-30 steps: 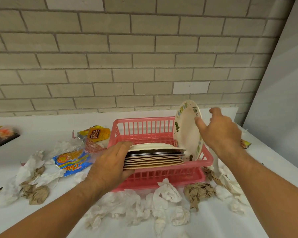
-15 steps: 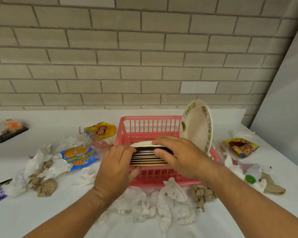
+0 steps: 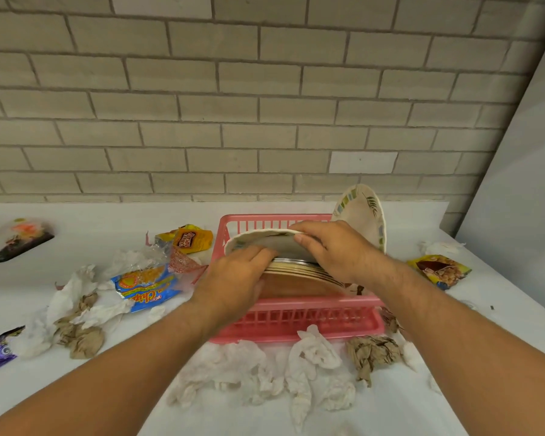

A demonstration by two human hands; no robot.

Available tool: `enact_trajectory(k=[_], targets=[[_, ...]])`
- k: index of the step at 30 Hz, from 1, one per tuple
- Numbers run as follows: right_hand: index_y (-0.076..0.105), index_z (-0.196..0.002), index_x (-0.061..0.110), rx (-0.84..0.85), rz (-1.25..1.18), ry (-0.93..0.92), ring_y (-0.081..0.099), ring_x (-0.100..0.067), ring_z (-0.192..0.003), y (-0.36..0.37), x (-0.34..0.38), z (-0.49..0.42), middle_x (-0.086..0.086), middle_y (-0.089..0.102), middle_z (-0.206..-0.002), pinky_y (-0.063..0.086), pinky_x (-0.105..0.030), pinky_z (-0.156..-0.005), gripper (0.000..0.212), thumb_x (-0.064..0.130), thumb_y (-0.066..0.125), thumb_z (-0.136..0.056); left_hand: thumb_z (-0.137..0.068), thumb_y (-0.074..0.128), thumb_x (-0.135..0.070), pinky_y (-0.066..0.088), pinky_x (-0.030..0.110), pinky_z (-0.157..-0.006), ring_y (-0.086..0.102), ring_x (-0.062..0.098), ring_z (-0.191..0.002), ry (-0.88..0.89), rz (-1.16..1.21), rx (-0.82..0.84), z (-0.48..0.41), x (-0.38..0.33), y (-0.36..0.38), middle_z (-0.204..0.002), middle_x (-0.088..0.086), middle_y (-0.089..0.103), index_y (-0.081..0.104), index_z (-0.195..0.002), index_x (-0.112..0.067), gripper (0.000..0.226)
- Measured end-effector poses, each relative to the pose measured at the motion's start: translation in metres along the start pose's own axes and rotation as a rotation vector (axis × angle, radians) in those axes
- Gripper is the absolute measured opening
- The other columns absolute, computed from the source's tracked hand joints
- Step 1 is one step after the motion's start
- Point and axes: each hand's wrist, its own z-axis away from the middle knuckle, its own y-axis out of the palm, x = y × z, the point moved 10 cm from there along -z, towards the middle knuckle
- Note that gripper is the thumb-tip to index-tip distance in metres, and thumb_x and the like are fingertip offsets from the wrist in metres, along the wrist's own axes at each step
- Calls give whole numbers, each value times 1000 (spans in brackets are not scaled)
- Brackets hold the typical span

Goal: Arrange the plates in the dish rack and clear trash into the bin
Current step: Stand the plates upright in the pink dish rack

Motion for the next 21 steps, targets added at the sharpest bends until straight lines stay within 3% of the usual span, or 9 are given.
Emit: enact_trajectory(k=[6, 9, 15, 18, 21], targets=[[56, -129, 40, 67, 82, 101, 56, -18, -116, -3, -18, -15, 7, 63, -126, 47, -37, -98, 33, 29, 49, -99, -90, 50, -14, 49, 38, -88, 53, 23, -114, 29, 14, 24, -30, -1, -8, -128, -1, 58, 54, -124, -22, 35], [55, -129, 42, 65, 47, 136, 58, -19, -109, -4, -23, -16, 6, 65, -121, 48, -33, -92, 35, 25, 47, -99, -92, 46, -16, 49, 39, -84, 54, 23, -109, 44, -12, 47, -35, 4, -10, -125, -3, 58, 53, -122, -24, 31], [60, -121, 30, 14, 22, 208, 57, -15, -84, -15, -34, -16, 9, 59, -84, 45, -28, -70, 25, 25, 45, -101, -88, 50, -12, 50, 40, -72, 59, 27, -93, 126, -51, -14, -47, 13, -40, -103, 2, 64, 58, -116, -20, 30], [59, -121, 26, -30, 34, 233, 58, -16, -86, -22, -37, -15, 5, 60, -90, 49, -31, -73, 24, 27, 46, -101, -82, 47, -15, 50, 38, -68, 61, 29, -83, 230, -109, -56, -57, 9, -66, -93, 3, 66, 63, -103, -17, 27], [60, -114, 27, -66, 13, 248, 59, -13, -80, -28, -39, -14, 6, 61, -83, 51, -32, -71, 19, 28, 47, -101, -84, 54, -12, 48, 38, -71, 60, 29, -84, 260, -157, -104, -66, 12, -87, -93, 4, 66, 64, -102, -17, 21]])
